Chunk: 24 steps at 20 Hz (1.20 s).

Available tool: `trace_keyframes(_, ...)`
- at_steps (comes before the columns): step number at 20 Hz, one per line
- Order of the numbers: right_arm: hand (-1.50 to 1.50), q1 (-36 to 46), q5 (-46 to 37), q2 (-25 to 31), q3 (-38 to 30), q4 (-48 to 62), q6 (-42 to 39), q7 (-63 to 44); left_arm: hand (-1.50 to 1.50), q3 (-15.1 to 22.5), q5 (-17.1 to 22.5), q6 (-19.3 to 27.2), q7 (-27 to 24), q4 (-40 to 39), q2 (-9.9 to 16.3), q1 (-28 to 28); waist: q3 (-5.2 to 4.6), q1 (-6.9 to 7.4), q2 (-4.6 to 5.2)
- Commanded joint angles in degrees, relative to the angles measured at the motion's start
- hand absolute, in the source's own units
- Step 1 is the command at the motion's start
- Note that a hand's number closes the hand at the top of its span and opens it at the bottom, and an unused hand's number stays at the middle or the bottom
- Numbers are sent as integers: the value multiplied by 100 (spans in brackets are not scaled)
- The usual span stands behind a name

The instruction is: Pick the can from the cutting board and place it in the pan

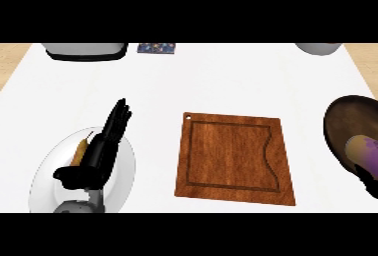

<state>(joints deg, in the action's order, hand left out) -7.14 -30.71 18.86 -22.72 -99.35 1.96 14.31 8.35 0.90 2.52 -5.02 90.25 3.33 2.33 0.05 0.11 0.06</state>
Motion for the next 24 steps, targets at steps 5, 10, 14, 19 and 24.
trace_keyframes(5, 150, 1853, 338, 440, -829, 2614, 927, 801, 0, 212, -179, 57, -65, -15, -163, -64, 7, 95, 19)
trace_keyframes(10, 150, 2637, 331, 962, -1056, 4805, 1368, 2046, 0, 70, -57, -41, 235, 279, -35, -36, 9, 116, 25)
trace_keyframes(14, 150, 3473, 272, 1338, -1131, 6336, 1673, 2668, 0, 119, -166, -26, 44, 229, -65, -68, 13, 168, 44)
trace_keyframes(19, -150, 3364, -829, 1862, -104, 6813, 534, 1292, 0, 139, -50, -186, -57, 41, -93, 46, 9, 342, 115)
trace_keyframes(24, -150, 4209, -644, 1619, -20, 7744, -317, 1516, 0, 183, -204, -32, -237, -221, -237, 79, 16, 262, 91)
